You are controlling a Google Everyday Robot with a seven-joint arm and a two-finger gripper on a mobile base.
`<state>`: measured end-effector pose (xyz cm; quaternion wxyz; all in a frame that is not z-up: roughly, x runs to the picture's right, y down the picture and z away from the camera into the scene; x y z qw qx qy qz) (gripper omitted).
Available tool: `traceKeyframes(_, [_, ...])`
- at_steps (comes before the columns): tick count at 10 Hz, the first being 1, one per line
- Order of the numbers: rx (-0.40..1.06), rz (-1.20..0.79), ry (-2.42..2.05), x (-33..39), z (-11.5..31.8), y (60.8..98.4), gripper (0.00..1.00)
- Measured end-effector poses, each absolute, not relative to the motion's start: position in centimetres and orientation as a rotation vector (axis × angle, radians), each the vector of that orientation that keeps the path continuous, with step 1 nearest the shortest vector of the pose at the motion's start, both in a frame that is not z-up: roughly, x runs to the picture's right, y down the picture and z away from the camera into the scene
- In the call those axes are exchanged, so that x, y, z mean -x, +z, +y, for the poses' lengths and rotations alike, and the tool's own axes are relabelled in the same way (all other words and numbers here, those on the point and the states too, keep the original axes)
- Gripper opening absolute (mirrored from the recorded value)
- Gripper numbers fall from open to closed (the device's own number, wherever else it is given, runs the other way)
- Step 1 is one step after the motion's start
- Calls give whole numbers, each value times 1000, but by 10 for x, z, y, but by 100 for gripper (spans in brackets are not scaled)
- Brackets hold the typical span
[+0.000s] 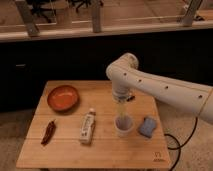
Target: Move the arm in a circular motion
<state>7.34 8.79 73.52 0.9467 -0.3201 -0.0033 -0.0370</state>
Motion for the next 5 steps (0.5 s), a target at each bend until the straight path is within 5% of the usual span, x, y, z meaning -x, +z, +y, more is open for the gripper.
traceKeyframes(5, [641,1,-80,-71,79,743,80])
